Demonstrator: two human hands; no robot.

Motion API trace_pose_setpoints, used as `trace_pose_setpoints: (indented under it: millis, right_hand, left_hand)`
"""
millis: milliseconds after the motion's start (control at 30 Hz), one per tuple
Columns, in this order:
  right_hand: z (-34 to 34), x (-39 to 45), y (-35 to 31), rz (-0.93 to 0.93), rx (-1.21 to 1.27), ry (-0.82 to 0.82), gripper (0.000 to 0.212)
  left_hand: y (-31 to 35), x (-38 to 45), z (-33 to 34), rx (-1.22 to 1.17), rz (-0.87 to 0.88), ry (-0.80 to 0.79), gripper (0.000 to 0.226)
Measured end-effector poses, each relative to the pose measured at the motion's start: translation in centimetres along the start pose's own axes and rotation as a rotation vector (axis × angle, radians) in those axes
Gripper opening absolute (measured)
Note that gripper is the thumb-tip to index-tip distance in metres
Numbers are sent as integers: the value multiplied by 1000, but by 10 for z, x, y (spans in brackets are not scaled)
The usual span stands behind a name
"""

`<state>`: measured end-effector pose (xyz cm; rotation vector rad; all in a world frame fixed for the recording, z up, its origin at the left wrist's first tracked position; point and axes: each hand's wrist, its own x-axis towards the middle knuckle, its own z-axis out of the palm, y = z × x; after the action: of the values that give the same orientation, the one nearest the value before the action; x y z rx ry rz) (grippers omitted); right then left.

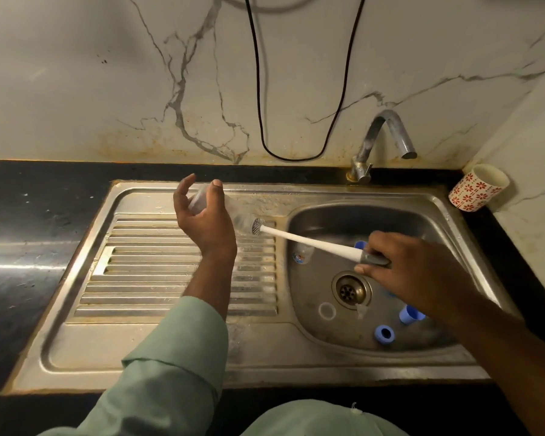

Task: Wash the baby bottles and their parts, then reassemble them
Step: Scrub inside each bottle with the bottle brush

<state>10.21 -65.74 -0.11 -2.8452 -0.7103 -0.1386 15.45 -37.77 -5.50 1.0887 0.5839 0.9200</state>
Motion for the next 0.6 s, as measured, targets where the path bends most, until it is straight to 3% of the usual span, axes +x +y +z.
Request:
trace_pose_setpoints:
  millis: [67,133,200,267,367,467,567,600]
  right_hand:
    - [8,-1,1,227,451,-193,22]
    - [11,-2,3,518,1064,-570,26]
    - [16,-7,8,665,1286,-755,33]
    - [23,-8,8,613,1074,-691,34]
    - [28,-10,1,309,322,-320,26]
    - [27,-18,-8,186,36,-60,39]
    - [24,-23,-3,-31,-192,205,27]
    - [21,-22,-1,-50,-155,194,23]
  left_hand:
    - [3,1,1,-18,32,-19,32]
    - [5,4,1,-31,28,-43,34]
    - [5,3,1,-13,36,-79,37]
    - [5,-1,2,2,57,-89,40]
    - [2,-7,1,31,116,-68,45]
    - [1,-7,0,69,155,-99,43]
    - [6,-4,2,55,113,-118,36]
    - [8,-2,2,40,70,-108,35]
